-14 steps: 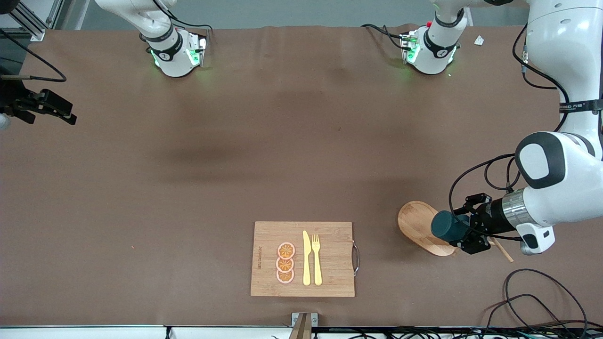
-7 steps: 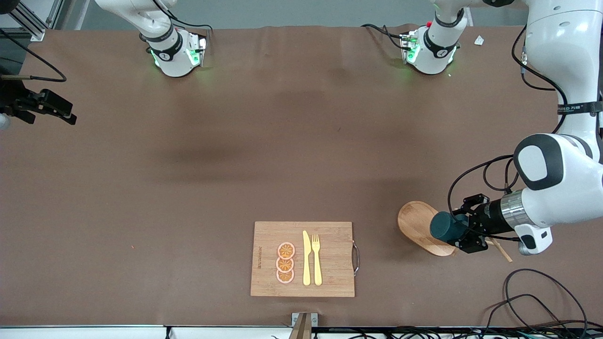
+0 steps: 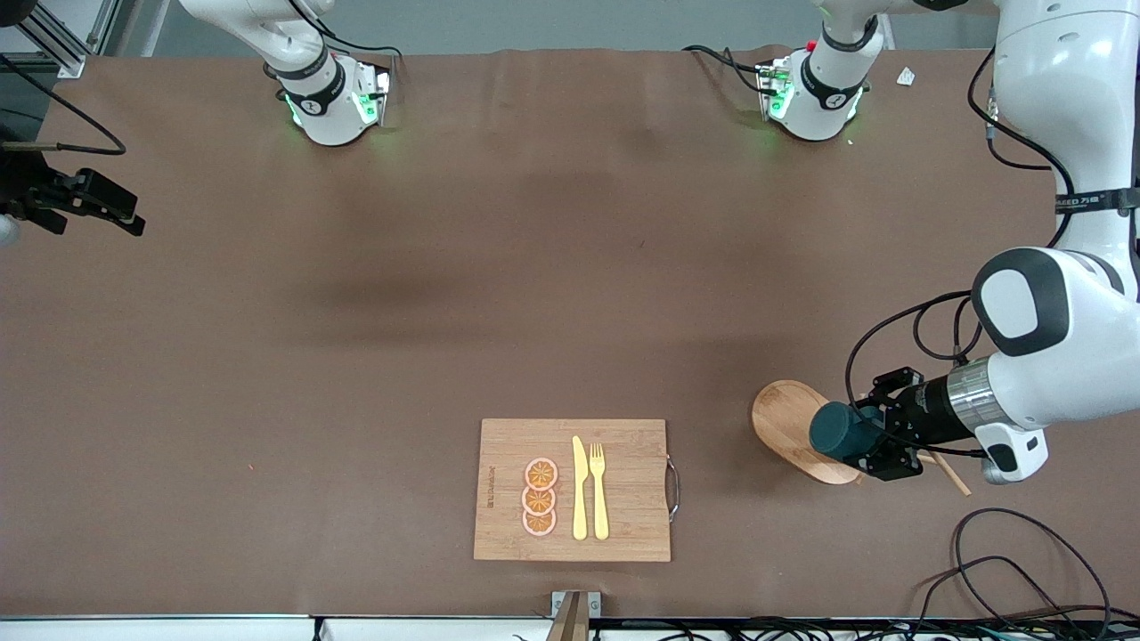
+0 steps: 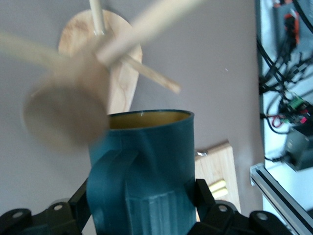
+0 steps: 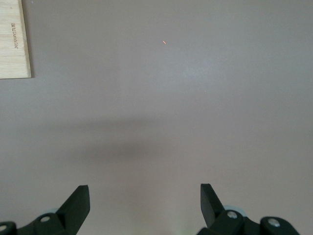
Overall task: Transfer cup from left to right arm and place
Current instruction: 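Lift the teal mug off the stand with the left gripper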
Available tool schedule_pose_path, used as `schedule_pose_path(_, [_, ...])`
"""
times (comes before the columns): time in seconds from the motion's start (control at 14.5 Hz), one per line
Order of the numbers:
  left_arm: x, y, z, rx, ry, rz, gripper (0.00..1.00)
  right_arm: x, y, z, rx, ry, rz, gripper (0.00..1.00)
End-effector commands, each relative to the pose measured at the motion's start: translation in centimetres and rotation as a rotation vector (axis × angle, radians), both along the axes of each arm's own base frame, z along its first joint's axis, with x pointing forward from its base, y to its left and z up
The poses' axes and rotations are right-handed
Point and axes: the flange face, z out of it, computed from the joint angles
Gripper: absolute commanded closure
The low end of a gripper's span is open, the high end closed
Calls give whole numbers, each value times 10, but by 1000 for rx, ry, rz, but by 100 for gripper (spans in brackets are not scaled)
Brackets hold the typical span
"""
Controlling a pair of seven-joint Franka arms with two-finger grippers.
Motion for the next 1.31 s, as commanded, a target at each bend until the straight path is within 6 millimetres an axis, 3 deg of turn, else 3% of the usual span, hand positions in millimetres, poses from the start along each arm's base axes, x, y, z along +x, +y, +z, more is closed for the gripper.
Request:
schedule_pose_path(0.0, [-14,-40,37,46,-36,-59,35,-5,1,5,-9,-4,2,0])
schedule_pose_path(0.28, [-41,-133,45,207,-66,-217,36,-5,1,5,-9,-4,2,0])
schedule_pose_path(0.35, [-49,-159,40,247,-72,-258,36,-5,1,5,-9,-4,2,0])
schedule_pose_path(0.62, [-76,-232,23,408,-132,-395,38,-5,1,4,-9,-3,2,0])
schedule_pose_path(0.9, [-102,-288,12,541,-198,-461,38,-5,-1,4,-9,-3,2,0])
schedule_pose_path(1.24, [-145,-359,-19,690,-270,-542,40,-6,1,5,-9,-4,4,0])
